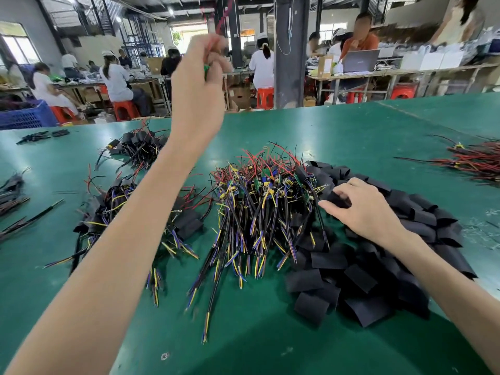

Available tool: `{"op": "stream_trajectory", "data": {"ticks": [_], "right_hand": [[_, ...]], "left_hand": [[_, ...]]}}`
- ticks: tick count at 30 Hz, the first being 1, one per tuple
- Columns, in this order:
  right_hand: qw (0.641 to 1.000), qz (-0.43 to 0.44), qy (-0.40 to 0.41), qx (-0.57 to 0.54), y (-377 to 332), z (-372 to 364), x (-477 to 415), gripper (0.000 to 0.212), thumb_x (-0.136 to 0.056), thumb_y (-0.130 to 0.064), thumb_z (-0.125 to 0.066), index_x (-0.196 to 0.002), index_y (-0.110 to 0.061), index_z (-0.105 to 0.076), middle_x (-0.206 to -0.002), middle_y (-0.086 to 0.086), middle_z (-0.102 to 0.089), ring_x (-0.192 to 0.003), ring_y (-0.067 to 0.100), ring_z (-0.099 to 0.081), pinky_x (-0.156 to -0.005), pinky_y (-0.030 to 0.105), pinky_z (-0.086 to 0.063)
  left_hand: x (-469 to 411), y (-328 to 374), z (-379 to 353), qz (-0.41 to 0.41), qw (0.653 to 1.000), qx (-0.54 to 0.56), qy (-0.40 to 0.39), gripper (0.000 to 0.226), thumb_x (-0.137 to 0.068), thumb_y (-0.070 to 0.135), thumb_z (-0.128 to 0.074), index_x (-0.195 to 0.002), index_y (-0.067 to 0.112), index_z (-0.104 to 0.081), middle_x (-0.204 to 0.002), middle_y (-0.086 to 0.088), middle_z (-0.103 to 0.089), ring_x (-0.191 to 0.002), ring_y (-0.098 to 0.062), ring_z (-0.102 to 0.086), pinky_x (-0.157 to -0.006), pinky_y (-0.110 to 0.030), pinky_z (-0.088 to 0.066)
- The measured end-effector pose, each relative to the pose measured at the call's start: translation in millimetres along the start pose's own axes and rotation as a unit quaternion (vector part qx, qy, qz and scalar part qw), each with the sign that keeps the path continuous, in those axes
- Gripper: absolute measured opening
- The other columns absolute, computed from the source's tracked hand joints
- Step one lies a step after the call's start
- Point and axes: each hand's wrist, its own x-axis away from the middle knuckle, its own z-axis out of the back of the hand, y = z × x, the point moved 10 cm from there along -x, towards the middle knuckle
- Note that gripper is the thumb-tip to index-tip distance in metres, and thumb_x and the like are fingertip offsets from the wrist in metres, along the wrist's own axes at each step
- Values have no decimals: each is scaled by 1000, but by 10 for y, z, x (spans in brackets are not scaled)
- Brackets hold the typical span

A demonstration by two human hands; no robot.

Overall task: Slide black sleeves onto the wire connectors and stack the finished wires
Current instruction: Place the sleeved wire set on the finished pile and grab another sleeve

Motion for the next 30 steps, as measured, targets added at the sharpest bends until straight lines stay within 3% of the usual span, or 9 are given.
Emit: {"op": "stream_trajectory", "data": {"ticks": [3, 5, 7, 13, 22, 30], "right_hand": [[1000, 12, 13, -16, -38, 22, 18, 36, -80, -46, -66, -89, -12, -66, -81, 1, -51, -78, 22, -52, -78, 36, -47], [999, 21, 10, -25, -72, 11, 20, 35, -79, -47, -66, -90, -14, -67, -80, -1, -50, -75, 18, -50, -76, 33, -46], [999, 31, 1, -34, -107, -9, 17, 35, -78, -47, -66, -90, -15, -68, -79, -1, -51, -72, 17, -51, -75, 34, -47], [995, 70, -2, -68, -234, -59, 47, 32, -75, -35, -75, -97, -12, -68, -83, -1, -53, -76, 19, -56, -79, 41, -50], [986, 133, 3, -101, -461, -99, 146, 34, -75, -26, -77, -103, -10, -66, -89, -4, -51, -75, 11, -48, -77, 33, -48], [981, 150, 12, -121, -538, -78, 191, 34, -74, -26, -78, -103, -12, -67, -93, -8, -53, -75, 7, -46, -77, 27, -44]], "left_hand": [[446, -11, -161, -90, 967, -209, -111, 24, -97, 17, -39, -115, 14, -54, -95, 4, -58, -97, -10, -52, -82, -30, -43], [784, -228, -246, -89, 943, -280, -153, 25, -98, 31, -43, -111, 16, -58, -98, 1, -57, -104, -15, -48, -77, -33, -43], [1060, -468, -311, -70, 930, -310, -185, 28, -99, 32, -43, -107, 14, -63, -98, -4, -58, -104, -21, -49, -75, -39, -48], [1421, -697, -336, -55, 940, -275, -195, 27, -98, 29, -47, -102, 13, -68, -91, -4, -57, -94, -25, -51, -68, -40, -50], [1520, -625, -330, -27, 976, -144, -158, 28, -97, 23, -43, -103, 9, -66, -89, 4, -52, -89, -15, -41, -74, -30, -38], [1593, -613, -313, -25, 975, -169, -143, 39, -97, 31, -36, -105, 9, -66, -92, -2, -57, -90, -19, -44, -69, -37, -45]]}}
